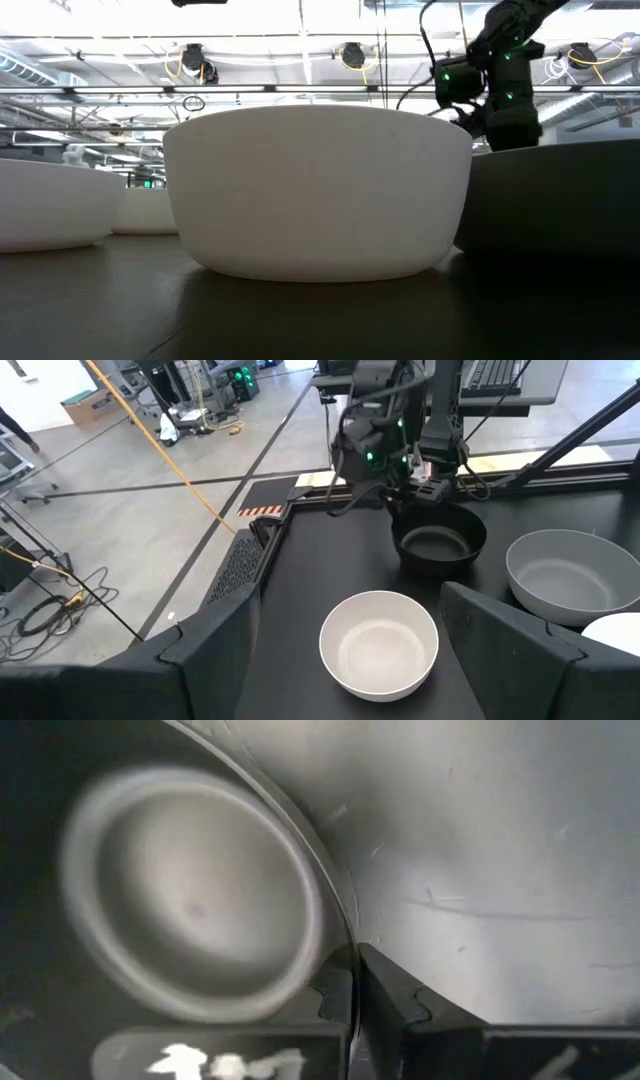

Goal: Nest bowls inside each other
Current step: Stack the black bowl on the light gray bowl

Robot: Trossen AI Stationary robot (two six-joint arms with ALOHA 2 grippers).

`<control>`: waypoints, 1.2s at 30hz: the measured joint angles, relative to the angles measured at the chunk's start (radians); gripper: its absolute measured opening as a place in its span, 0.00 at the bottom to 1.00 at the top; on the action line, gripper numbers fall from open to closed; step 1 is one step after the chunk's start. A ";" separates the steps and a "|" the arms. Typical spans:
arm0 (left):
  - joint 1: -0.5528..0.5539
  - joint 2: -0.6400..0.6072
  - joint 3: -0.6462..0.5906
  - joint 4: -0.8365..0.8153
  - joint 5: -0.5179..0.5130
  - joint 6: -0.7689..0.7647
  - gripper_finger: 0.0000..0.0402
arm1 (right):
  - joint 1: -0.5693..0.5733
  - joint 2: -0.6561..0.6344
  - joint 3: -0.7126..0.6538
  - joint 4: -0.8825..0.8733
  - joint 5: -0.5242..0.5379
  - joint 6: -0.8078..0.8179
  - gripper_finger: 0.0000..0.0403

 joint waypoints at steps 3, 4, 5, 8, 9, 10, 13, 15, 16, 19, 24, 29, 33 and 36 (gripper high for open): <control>0.000 0.000 0.000 0.000 0.000 0.000 0.78 | 0.000 0.000 0.056 -0.025 -0.001 -0.001 0.00; 0.000 0.000 0.000 0.000 0.000 0.000 0.78 | 0.000 0.000 0.076 -0.037 -0.001 -0.001 0.00; 0.000 0.000 0.000 0.000 0.000 0.000 0.78 | 0.000 0.000 0.095 -0.049 -0.003 -0.004 0.00; 0.000 0.000 0.000 0.000 0.000 -0.001 0.78 | 0.000 0.000 0.154 -0.085 -0.004 -0.009 0.00; 0.000 0.000 0.000 0.000 0.000 -0.001 0.78 | 0.000 0.000 0.173 -0.099 -0.004 -0.009 0.00; 0.000 0.000 0.000 0.000 0.000 0.000 0.78 | 0.000 0.000 0.193 -0.116 -0.005 -0.010 0.00; 0.000 0.000 0.000 0.000 0.000 -0.001 0.78 | 0.000 0.000 0.244 -0.168 -0.007 -0.014 0.00; 0.000 0.000 0.000 0.000 0.000 -0.001 0.78 | 0.000 0.000 0.276 -0.209 -0.008 -0.013 0.00; 0.000 0.000 0.000 0.000 0.000 -0.001 0.78 | 0.000 0.003 0.293 -0.235 -0.008 -0.011 0.00; 0.000 0.000 0.000 0.000 0.000 0.002 0.78 | 0.000 0.026 0.343 -0.302 -0.008 -0.009 0.00; 0.000 0.000 0.000 0.000 0.000 0.002 0.78 | 0.000 0.076 0.408 -0.319 -0.008 -0.014 0.00; 0.000 0.000 0.000 0.000 0.000 0.002 0.78 | 0.000 0.132 0.434 -0.309 -0.009 -0.036 0.00; 0.000 0.000 0.000 0.000 0.000 0.002 0.78 | 0.000 0.178 0.465 -0.302 -0.008 -0.055 0.00; 0.000 0.000 0.000 0.000 0.004 0.006 0.78 | 0.000 0.210 0.514 -0.301 -0.009 -0.066 0.00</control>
